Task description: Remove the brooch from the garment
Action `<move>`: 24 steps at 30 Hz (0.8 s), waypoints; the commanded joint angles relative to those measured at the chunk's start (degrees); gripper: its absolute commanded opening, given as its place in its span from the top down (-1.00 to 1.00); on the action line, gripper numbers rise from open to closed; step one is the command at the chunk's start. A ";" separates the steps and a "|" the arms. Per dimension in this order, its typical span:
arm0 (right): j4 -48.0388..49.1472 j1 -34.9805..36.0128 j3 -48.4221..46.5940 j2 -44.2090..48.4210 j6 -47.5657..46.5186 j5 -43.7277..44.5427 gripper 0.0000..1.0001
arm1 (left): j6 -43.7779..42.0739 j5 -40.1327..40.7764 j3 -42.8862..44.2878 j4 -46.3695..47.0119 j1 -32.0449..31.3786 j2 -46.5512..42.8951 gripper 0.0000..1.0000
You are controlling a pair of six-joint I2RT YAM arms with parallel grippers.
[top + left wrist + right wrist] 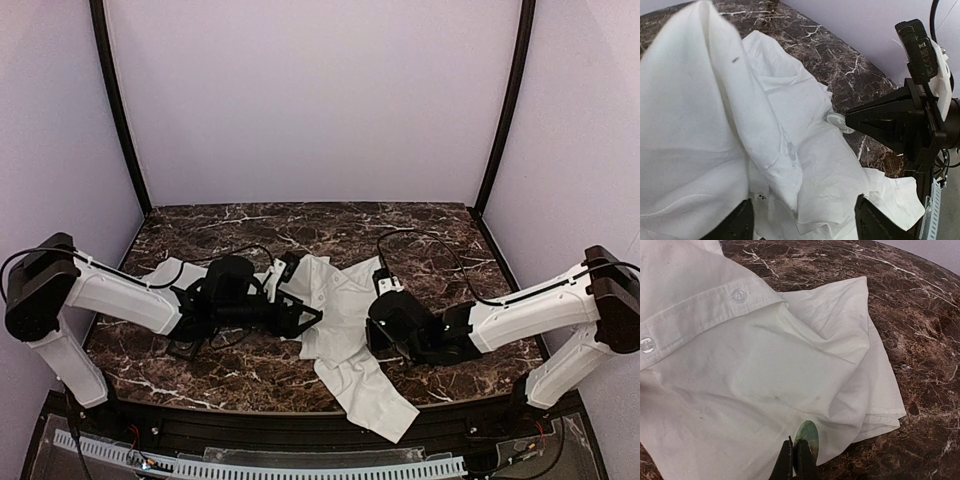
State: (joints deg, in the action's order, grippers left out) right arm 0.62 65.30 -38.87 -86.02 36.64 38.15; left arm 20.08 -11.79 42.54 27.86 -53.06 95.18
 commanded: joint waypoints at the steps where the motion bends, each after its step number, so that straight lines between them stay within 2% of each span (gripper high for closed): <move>1: 8.15 -1.52 2.85 6.11 -6.48 -4.07 1.00 | -4.66 4.55 -1.70 -2.88 -0.31 -7.95 -0.67; 5: 11.45 -3.88 4.32 9.94 -10.30 -9.56 1.00 | -8.96 6.63 -1.98 -6.52 -0.51 -13.27 -0.86; 11: 11.91 -5.64 5.41 12.45 -12.66 -11.96 1.00 | -14.73 4.67 0.27 -8.83 -1.49 -14.72 -0.89; 21: 17.16 -8.43 9.79 14.31 -15.46 -20.35 1.00 | -16.33 -3.06 9.05 -6.11 -3.98 -0.62 -0.90; 24: 17.14 -8.97 10.15 14.34 -15.89 -20.95 1.00 | -16.00 -5.18 10.61 -5.01 -4.11 2.22 -0.83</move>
State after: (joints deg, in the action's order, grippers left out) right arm 14.57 57.21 -29.69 -72.40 22.50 20.25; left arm 4.60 -13.08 51.03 21.96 -56.86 95.09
